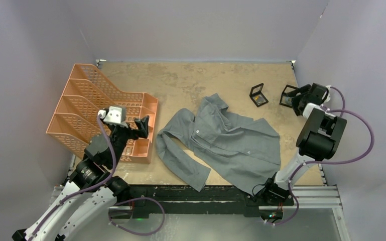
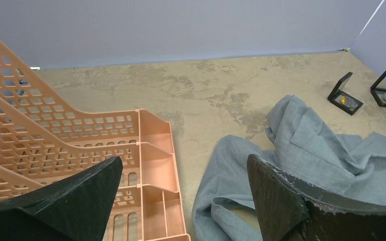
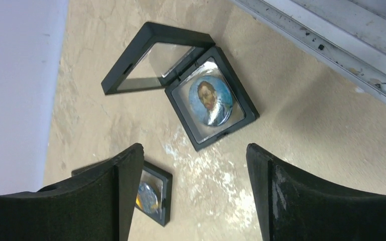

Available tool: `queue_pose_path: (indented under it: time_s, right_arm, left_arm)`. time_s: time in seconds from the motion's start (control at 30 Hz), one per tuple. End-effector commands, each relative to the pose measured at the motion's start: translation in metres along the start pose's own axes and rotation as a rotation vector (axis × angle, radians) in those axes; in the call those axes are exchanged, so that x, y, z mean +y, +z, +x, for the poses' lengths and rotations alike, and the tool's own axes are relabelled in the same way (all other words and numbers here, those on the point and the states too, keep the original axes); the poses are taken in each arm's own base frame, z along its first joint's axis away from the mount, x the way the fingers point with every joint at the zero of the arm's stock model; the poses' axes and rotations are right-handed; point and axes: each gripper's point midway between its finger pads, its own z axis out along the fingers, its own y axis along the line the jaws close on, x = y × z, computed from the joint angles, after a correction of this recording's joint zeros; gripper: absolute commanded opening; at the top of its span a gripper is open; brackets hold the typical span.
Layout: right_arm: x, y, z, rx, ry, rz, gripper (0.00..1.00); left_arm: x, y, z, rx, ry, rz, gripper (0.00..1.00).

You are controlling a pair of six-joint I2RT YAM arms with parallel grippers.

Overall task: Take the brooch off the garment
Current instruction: Reset both arms

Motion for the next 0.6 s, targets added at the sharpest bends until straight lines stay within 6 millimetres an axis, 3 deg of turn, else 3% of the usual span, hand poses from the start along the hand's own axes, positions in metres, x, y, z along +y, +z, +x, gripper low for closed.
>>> queue_pose_path:
  time_s: [0.0, 0.17, 0.3, 0.43, 0.57]
  right_arm:
    - [0.024, -0.034, -0.023, -0.039, -0.127, -0.048, 0.79]
    - [0.034, -0.079, -0.023, -0.059, -0.235, -0.091, 0.91]
    - [0.052, -0.131, -0.025, -0.107, -0.317, -0.161, 0.98]
    - [0.070, -0.196, -0.026, -0.195, -0.368, -0.256, 0.98]
    - [0.096, -0.273, -0.027, -0.328, -0.400, -0.411, 0.98]
  left_arm:
    - [0.002, -0.002, -0.009, -0.033, -0.012, -0.003, 0.93]
    - [0.008, -0.004, -0.013, -0.053, -0.041, -0.031, 0.93]
    - [0.018, -0.007, -0.018, -0.074, -0.088, -0.082, 0.97]
    - [0.021, -0.012, -0.027, -0.082, -0.102, -0.096, 0.98]
    - [0.030, -0.023, -0.045, -0.138, -0.167, -0.127, 0.98]
